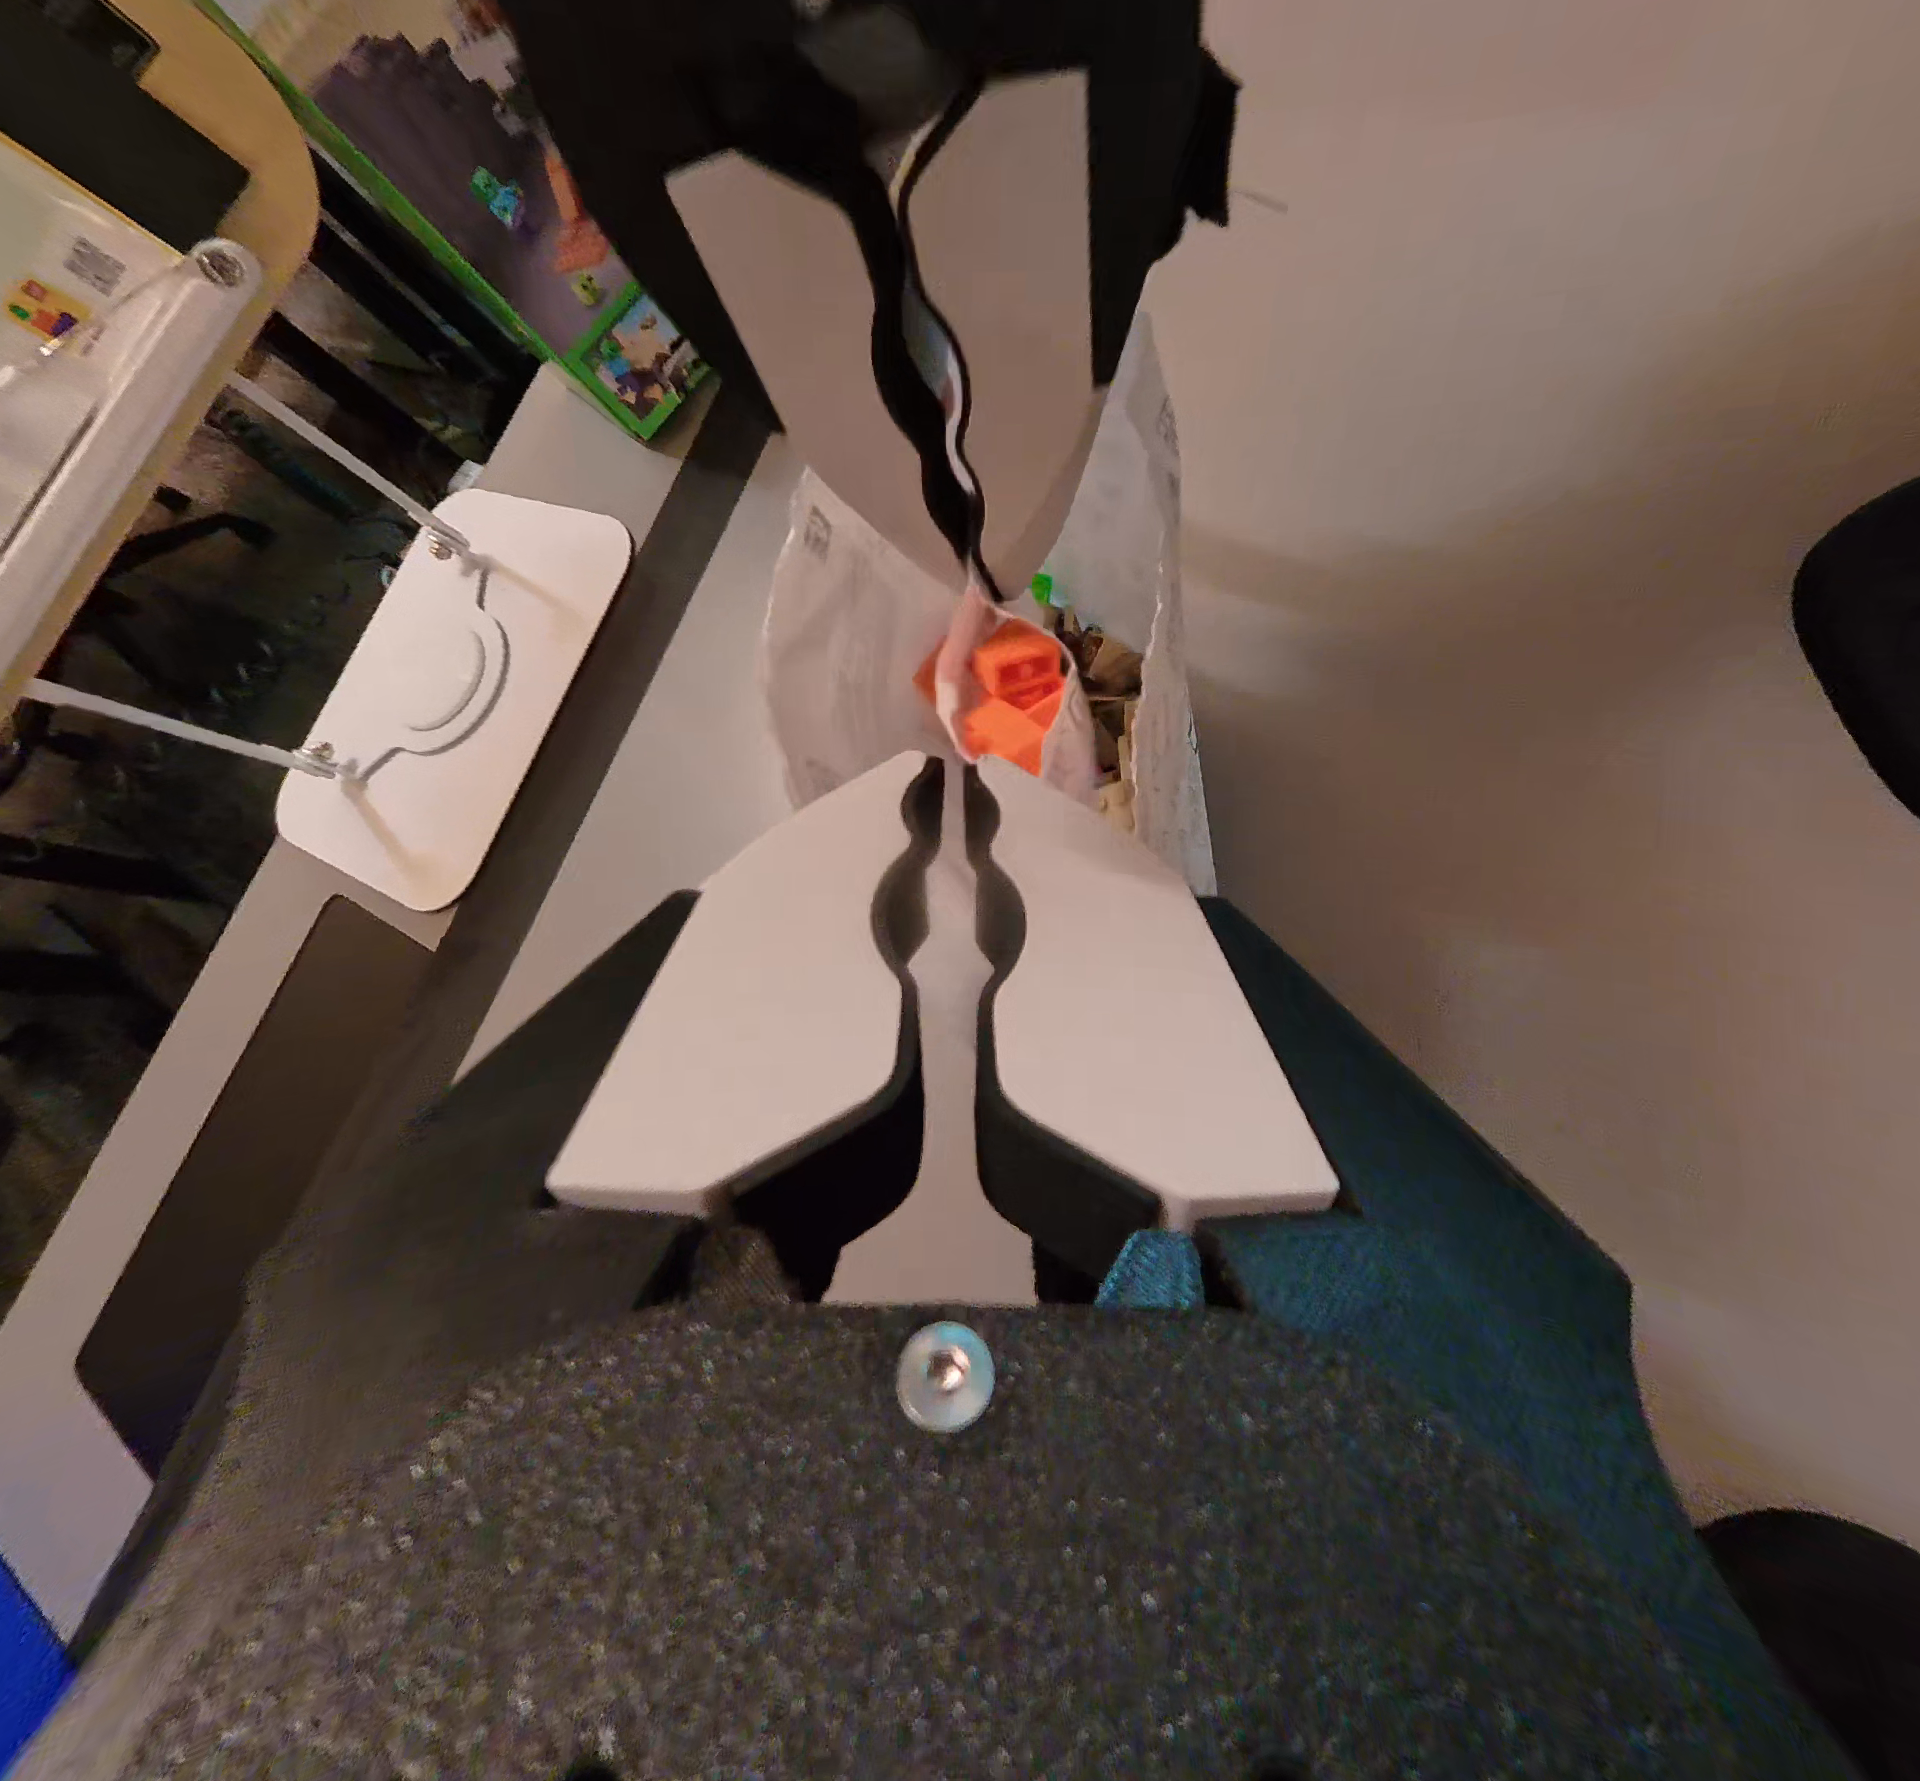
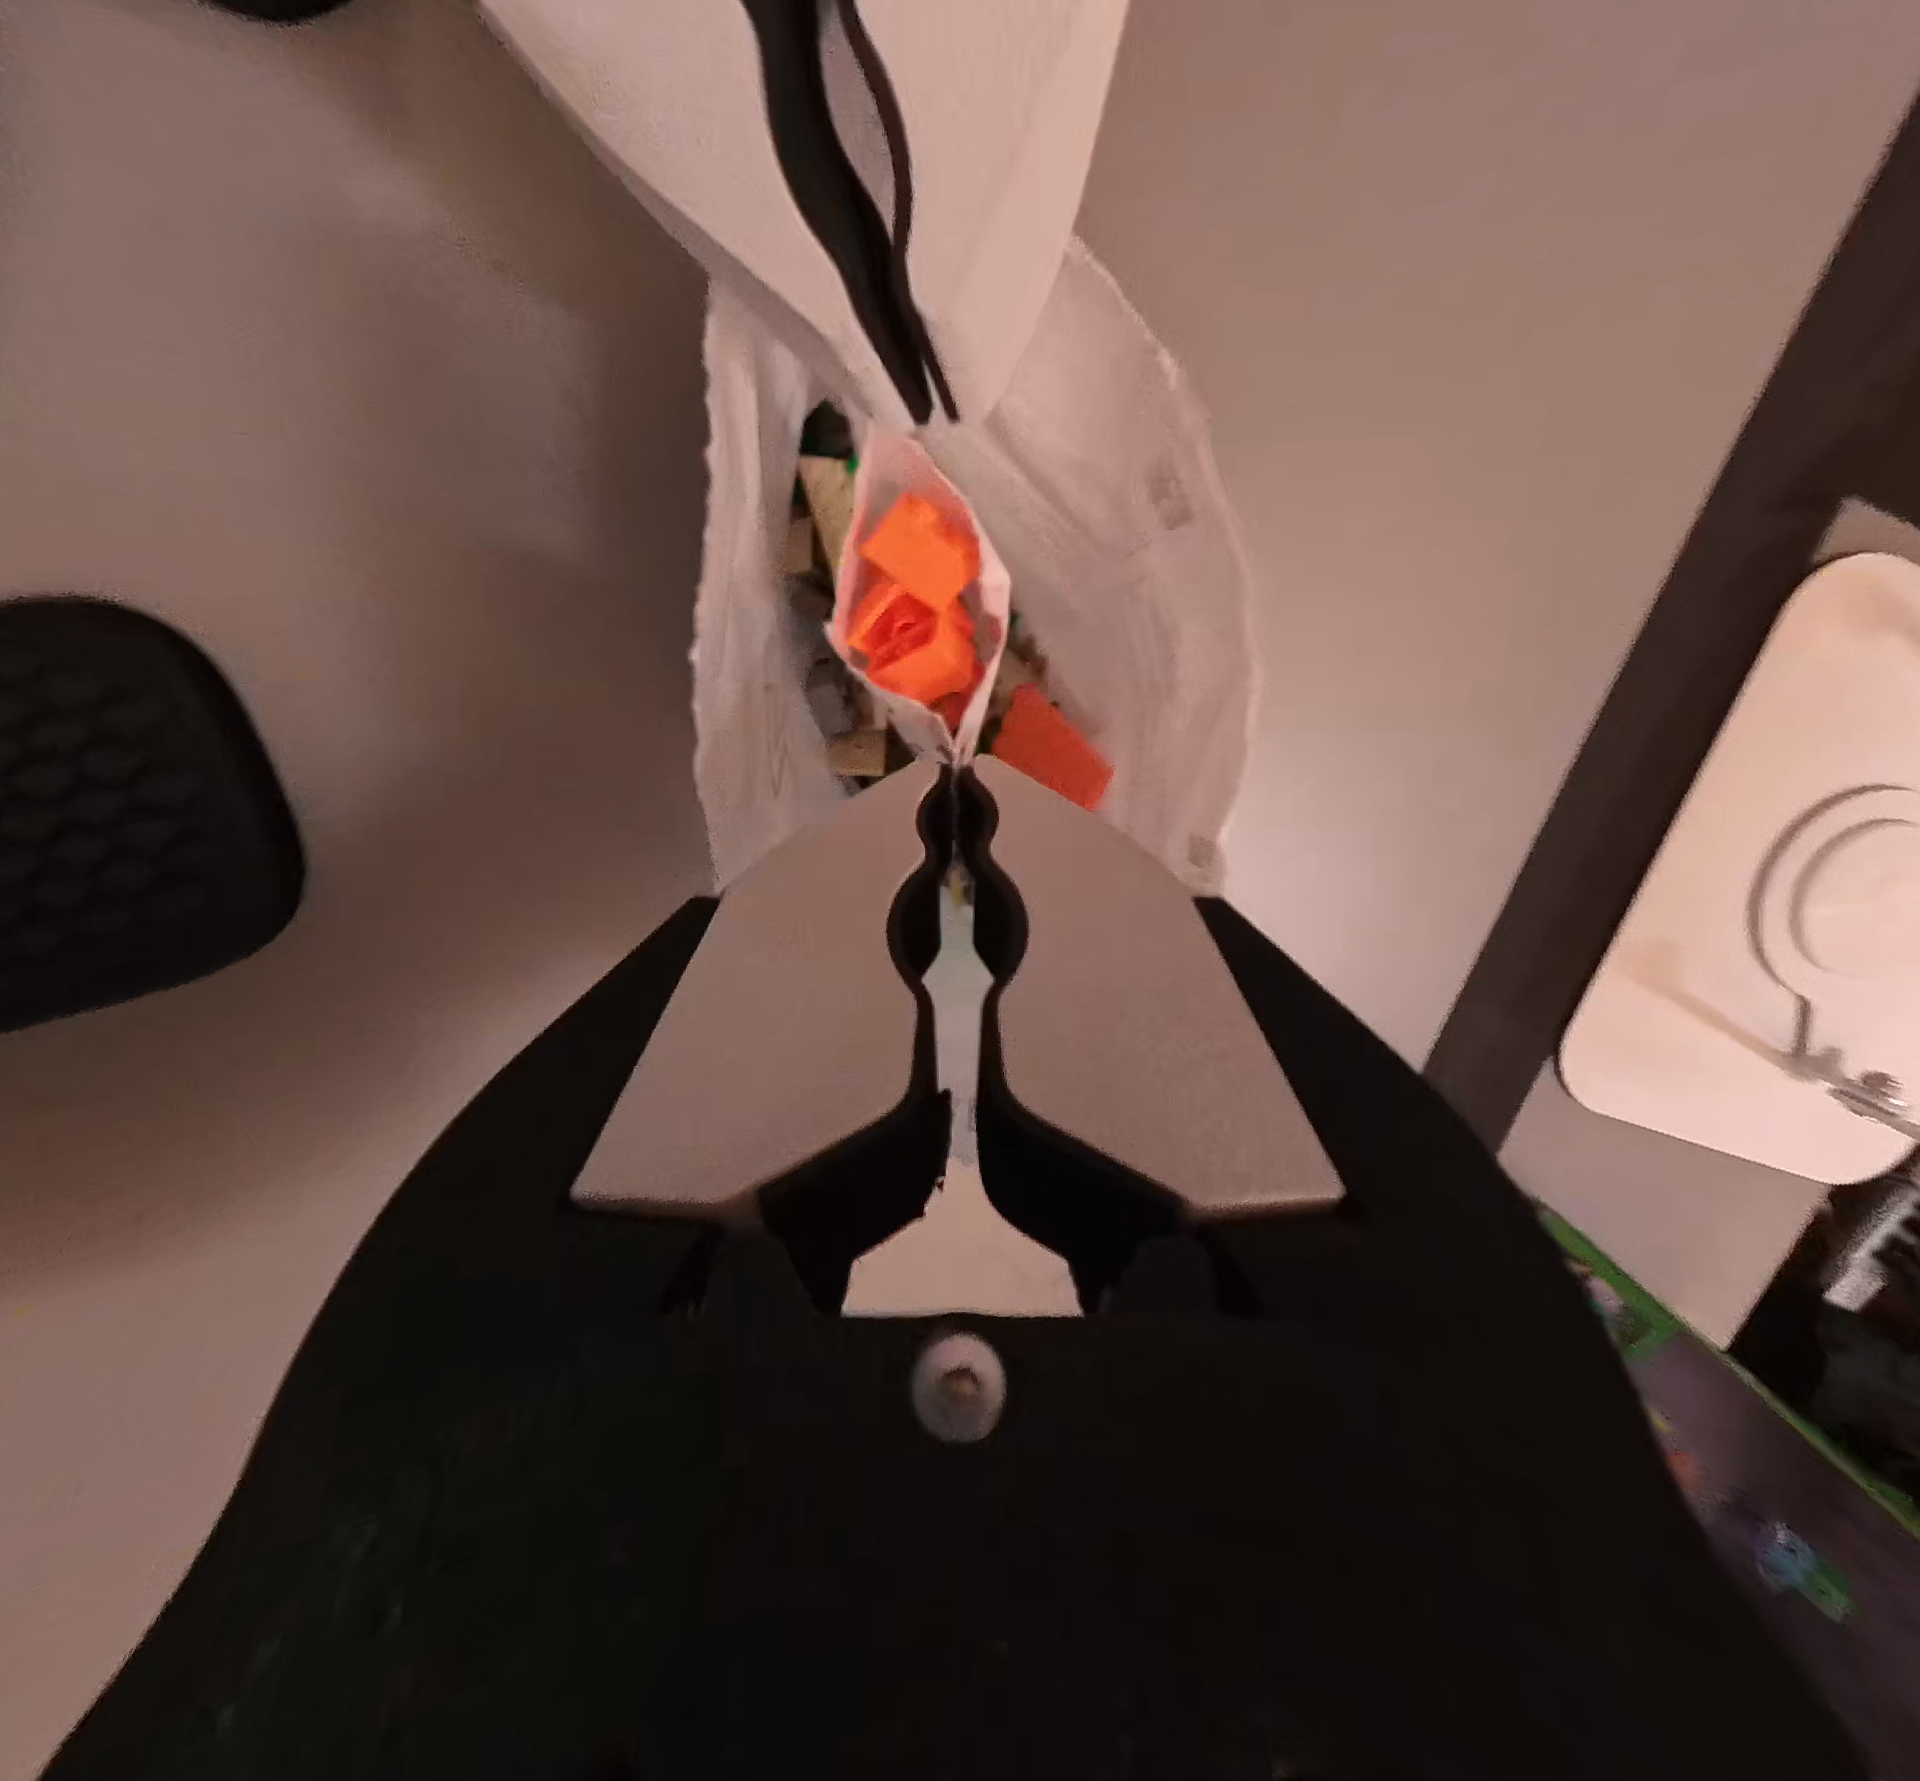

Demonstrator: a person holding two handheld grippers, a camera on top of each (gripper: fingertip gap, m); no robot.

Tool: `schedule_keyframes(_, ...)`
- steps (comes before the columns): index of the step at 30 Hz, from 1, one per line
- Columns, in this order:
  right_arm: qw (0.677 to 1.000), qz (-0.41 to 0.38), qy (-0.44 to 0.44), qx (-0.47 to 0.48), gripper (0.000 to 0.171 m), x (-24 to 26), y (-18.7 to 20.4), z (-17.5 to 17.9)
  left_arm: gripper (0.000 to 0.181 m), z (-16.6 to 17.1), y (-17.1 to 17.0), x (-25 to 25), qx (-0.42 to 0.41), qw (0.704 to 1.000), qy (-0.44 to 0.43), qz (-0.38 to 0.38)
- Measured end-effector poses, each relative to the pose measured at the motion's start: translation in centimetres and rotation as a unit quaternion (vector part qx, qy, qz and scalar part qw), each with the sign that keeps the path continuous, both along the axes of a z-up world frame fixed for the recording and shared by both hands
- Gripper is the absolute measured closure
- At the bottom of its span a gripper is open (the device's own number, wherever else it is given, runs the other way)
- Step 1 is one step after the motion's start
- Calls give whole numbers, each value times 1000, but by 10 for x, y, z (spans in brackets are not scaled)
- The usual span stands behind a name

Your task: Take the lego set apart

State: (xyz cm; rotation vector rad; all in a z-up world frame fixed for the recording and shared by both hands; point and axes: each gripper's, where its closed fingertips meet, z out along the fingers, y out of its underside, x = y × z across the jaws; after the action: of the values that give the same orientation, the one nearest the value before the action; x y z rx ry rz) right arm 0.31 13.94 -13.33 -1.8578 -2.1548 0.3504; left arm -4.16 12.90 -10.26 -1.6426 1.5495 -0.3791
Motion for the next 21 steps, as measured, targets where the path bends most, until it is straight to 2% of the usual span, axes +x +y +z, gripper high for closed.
schedule_keyframes(6,998,11,-59,12,170,-1,9,-26,173,25,-11,-14,-36,997,-66,-5)
schedule_keyframes(9,1000,10,-19,13,162,-9,11,-13,163,30,-10,-35,-29,996,-82,19)
schedule_keyframes(12,999,7,35,10,150,-13,11,8,150,29,-18,-51,-69,988,-133,37)
schedule_keyframes(15,994,-14,102,31,145,-6,15,39,142,15,-31,-57,-108,975,-186,54)
schedule_keyframes(17,987,-45,140,63,136,14,25,55,134,-8,-32,-60,-108,975,-178,73)
schedule_keyframes(19,979,-84,169,79,129,44,36,59,133,-28,-36,-59,-122,974,-173,75)
schedule_keyframes(21,968,-116,217,51,126,71,40,56,136,-41,-38,-54,-131,974,-170,71)
